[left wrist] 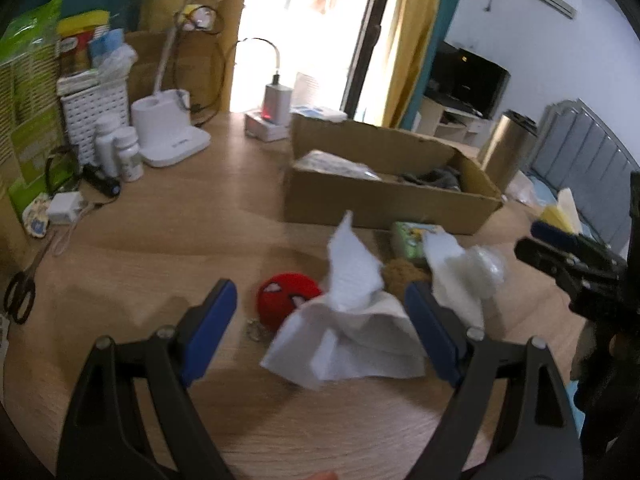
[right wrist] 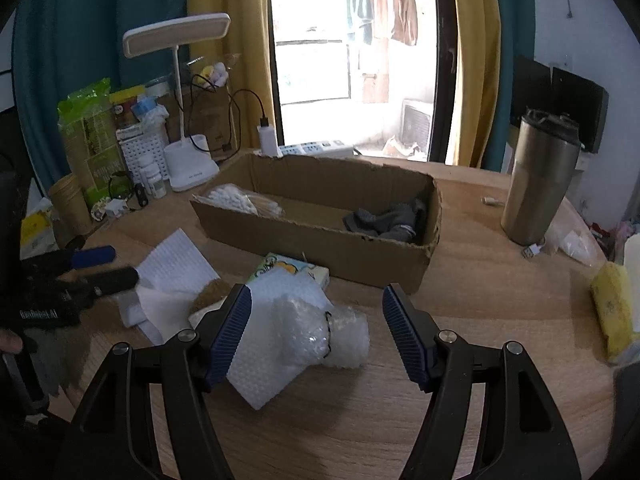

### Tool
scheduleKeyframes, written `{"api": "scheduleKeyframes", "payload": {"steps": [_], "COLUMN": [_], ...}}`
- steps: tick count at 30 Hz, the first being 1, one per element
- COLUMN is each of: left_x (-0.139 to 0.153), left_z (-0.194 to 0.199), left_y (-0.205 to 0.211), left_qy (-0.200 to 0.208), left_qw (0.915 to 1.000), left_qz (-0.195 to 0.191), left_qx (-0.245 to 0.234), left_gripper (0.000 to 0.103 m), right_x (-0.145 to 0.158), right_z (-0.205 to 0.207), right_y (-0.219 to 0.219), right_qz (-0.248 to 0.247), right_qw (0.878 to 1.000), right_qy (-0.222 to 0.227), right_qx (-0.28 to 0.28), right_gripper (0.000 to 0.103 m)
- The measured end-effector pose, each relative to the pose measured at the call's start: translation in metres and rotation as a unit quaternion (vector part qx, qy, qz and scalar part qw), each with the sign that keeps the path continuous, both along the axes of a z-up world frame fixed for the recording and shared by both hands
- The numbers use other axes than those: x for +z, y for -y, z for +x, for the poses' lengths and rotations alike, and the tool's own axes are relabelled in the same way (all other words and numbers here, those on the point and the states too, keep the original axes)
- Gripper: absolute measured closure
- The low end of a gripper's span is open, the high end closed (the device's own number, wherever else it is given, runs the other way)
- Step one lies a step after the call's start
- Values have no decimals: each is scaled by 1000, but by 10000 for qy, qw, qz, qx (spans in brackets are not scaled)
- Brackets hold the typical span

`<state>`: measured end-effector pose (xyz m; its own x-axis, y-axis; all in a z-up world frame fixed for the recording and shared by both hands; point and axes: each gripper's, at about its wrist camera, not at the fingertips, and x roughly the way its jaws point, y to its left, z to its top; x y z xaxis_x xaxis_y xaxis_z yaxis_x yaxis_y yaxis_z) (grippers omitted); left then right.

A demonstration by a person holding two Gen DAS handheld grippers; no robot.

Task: Organize soft objects
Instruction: 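Grasp the bubble-wrap bundle with the right tool while the left tool grasps the red plush ball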

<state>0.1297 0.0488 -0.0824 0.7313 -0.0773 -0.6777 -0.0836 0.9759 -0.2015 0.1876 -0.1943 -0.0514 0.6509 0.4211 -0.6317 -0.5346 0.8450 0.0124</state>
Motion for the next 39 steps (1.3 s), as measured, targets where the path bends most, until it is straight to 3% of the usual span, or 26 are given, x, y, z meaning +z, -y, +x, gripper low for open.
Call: {"api": "scheduleKeyframes", "payload": {"steps": [6, 14, 23, 29, 39], "left_x": [5, -14, -27, -41, -46], "left_z": [-3, 8, 22, 36, 40], "left_y": [-28, -63, -50, -35, -23], "left_qy": [126, -234, -339, -649, -678], "left_qw": [9988, 9942, 9976, 9974, 9976], "left_qz": [86, 244, 113, 96, 104], "left_qx": [473, 1025, 585, 297, 30], "left_gripper": [16, 16, 16, 16, 17], "right_x": [-6, -17, -30, -35, -43], "right_z": [6, 11, 17, 18, 19], "right_y": [5, 0, 0, -4, -6], "right_qz": [25, -64, -123, -186, -189], "right_qw": [9999, 9996, 9985, 9979, 9965], "right_qy": [-75, -258, -535, -620, -818], "right_qx": [-66, -28, -84, -15, 50], "right_gripper": [31, 31, 31, 31, 32]}}
